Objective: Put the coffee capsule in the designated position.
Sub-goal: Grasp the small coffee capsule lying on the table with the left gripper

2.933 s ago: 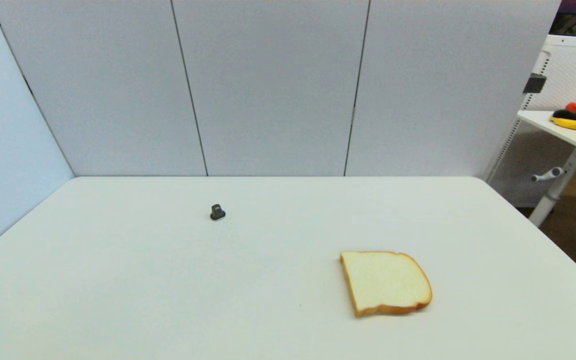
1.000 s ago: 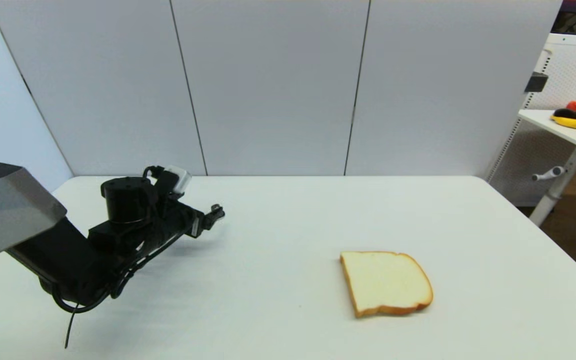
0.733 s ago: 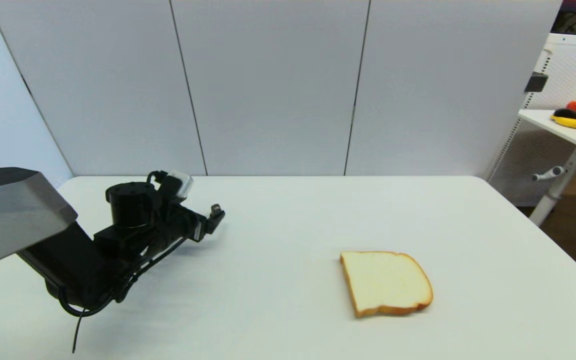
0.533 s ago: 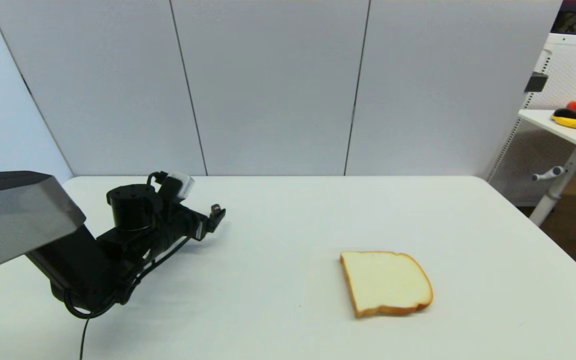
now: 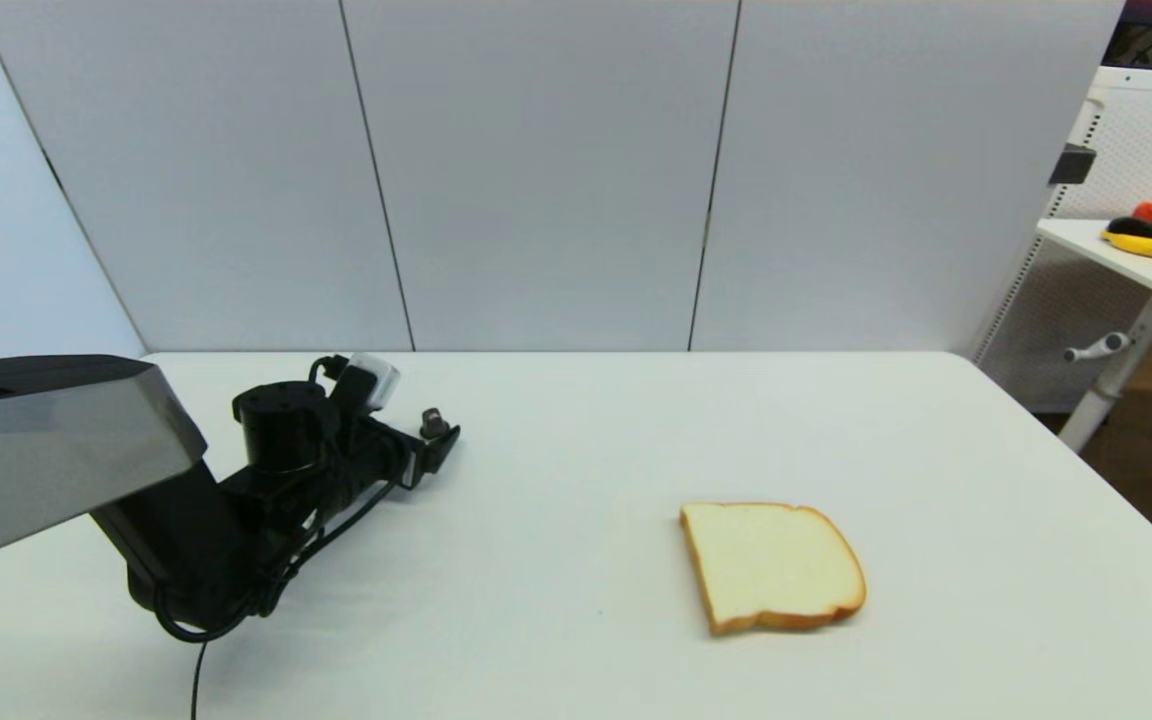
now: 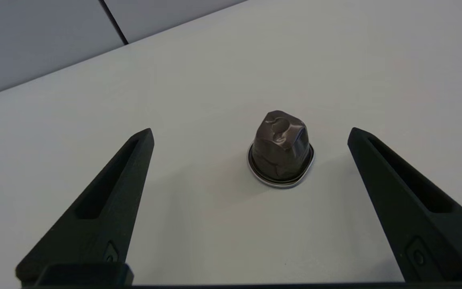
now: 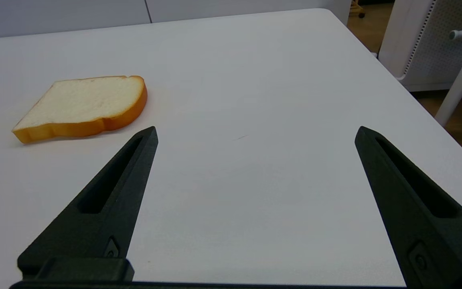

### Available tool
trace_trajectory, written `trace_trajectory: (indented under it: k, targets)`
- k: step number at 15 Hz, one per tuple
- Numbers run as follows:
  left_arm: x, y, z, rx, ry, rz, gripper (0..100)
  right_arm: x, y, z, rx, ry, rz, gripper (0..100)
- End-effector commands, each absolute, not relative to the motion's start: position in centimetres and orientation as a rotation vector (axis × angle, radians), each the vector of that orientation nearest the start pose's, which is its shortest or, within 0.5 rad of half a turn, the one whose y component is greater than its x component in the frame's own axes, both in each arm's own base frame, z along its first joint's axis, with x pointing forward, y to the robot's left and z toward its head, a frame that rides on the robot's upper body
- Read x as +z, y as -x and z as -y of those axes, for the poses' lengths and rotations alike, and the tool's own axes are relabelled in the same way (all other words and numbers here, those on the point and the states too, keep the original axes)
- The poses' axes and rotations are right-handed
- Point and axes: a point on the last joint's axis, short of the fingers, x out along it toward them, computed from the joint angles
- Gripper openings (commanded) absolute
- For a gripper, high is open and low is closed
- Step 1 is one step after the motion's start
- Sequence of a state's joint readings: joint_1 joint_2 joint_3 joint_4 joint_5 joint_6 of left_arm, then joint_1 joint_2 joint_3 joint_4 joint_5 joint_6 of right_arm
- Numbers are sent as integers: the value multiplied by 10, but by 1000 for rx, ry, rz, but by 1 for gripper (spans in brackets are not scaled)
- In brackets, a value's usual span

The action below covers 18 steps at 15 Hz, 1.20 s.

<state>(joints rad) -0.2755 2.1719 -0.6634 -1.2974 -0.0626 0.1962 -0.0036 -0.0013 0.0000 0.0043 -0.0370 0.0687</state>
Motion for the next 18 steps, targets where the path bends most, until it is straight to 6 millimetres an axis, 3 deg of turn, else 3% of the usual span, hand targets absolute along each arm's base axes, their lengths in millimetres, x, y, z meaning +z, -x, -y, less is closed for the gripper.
trace_trajectory:
  k: [1, 18]
  targets:
    - [54, -341, 104, -371, -184, -176, 100, 75, 23, 1, -40, -69, -5, 100]
    - [47, -344, 106, -363, -121, -188, 100, 75, 23, 1, -42, -69, -5, 100]
